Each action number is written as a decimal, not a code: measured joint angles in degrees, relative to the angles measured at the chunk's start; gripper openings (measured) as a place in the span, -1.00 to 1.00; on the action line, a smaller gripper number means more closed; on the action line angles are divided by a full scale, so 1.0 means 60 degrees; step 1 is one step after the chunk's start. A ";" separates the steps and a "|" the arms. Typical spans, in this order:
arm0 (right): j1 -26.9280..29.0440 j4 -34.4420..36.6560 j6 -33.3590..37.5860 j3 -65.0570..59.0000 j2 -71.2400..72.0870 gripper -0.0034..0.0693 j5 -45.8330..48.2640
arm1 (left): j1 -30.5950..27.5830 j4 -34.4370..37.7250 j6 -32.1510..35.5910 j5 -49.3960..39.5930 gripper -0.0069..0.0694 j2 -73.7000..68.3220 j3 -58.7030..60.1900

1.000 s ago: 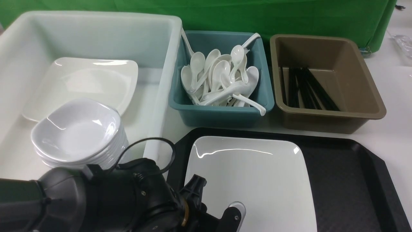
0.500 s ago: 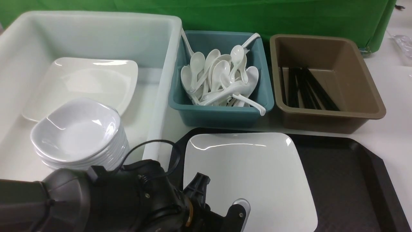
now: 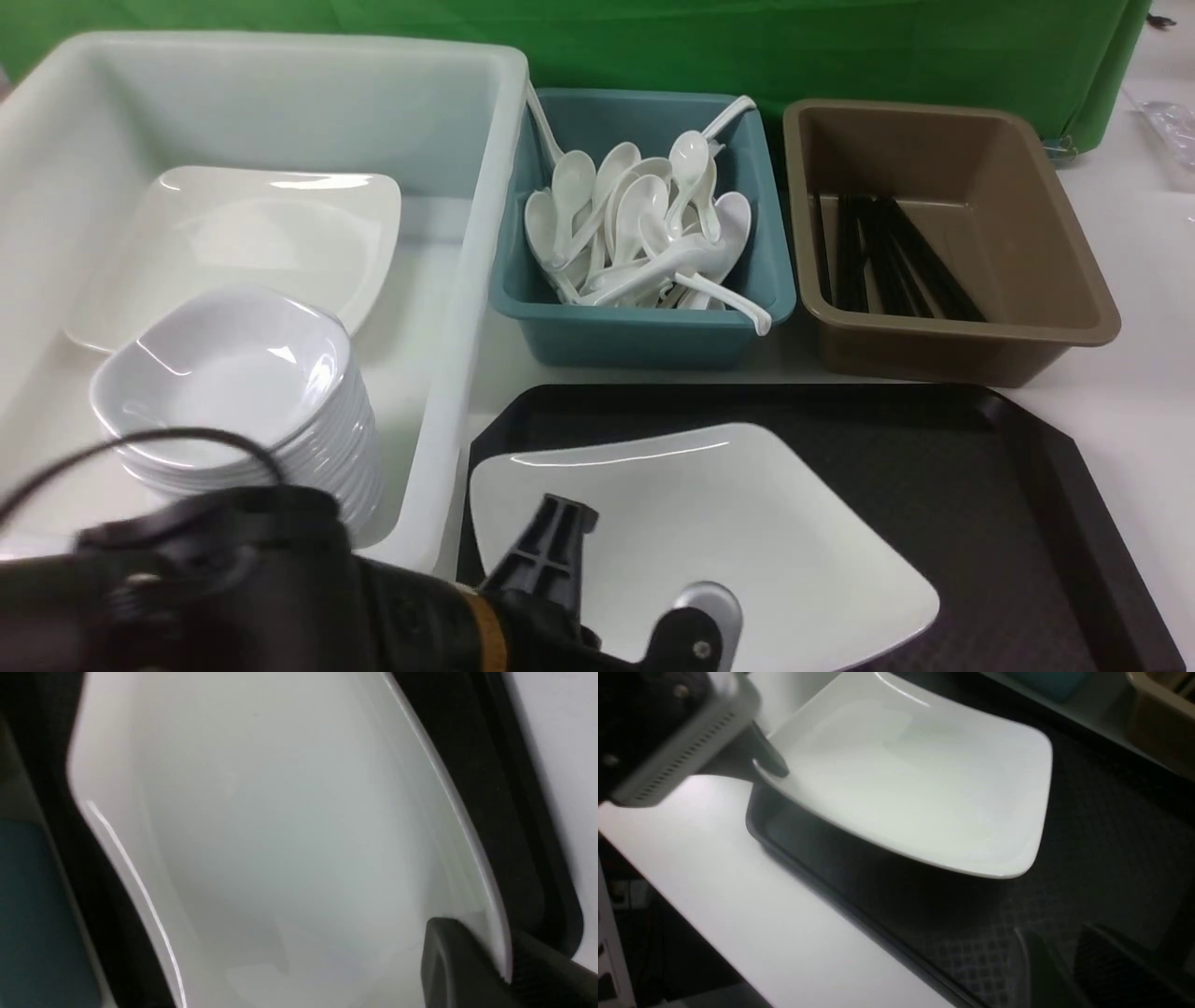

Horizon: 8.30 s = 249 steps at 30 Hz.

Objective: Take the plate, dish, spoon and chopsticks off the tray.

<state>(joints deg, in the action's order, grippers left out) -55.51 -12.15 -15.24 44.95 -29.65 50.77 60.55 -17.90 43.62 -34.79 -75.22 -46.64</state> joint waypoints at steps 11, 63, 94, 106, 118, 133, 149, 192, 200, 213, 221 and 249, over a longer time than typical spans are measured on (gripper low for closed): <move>0.0000 -0.0884 -0.0936 0.0000 0.0000 -0.63 -0.0771 | 0.0000 0.0245 -0.0112 -0.0227 -0.74 0.2179 0.0013; -0.0009 -0.0759 -0.0314 0.0750 -0.2184 -0.85 -0.2162 | -0.8043 -0.2457 -0.1550 -0.0556 -0.73 -0.3965 -0.5509; -0.0009 0.0703 0.0507 0.0750 -0.2184 -0.85 -0.1466 | -0.8052 -0.1372 -0.2310 -0.0807 0.29 -0.4356 -0.5601; -0.0009 0.0717 0.0529 0.0750 -0.2184 -0.85 -0.1126 | -0.8052 0.1779 -0.2340 -0.0724 0.08 -0.2604 -0.5601; -0.0009 0.0674 -0.0038 0.0750 -0.2184 -0.85 -0.1170 | -0.8052 0.8948 0.0359 0.0775 -0.81 0.3895 -0.1695; -0.0009 0.0664 -0.0116 0.0750 -0.2184 -0.75 -0.1300 | -0.8052 1.0109 0.1455 0.2875 -0.79 1.0412 0.4220; 0.3863 0.0958 0.0824 0.0134 -0.0993 -0.85 -0.2012 | -0.8052 0.8436 0.1464 0.1965 -0.79 1.0519 0.6092; 0.8648 0.1259 0.1866 -0.7558 0.4921 -0.73 -0.5952 | -0.8052 0.8242 0.1464 0.1943 -0.79 1.0570 0.6157; 0.8648 0.1259 0.1866 -0.7558 0.4921 -0.66 -0.5952 | -0.8483 0.6870 -0.1814 0.3351 -0.79 1.0692 0.6191; 0.8648 0.1268 0.1866 -0.7558 0.4941 -0.62 -0.5922 | -1.0491 0.4507 -0.6251 0.3535 -0.79 1.2521 0.7834; 0.8648 0.1268 0.1849 -0.7558 0.4941 -0.56 -0.5912 | -1.0491 0.4460 -0.6343 0.3545 -0.79 1.2521 0.7834; 0.8648 0.1268 0.1839 -0.7558 0.4941 -0.38 -0.5896 | -1.0491 0.4460 -0.6237 0.3536 -0.79 1.2521 0.7834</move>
<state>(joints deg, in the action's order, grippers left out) -3.62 -4.54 -4.21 -0.40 0.00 15.40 -2.40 8.86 6.20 -13.57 -0.10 0.37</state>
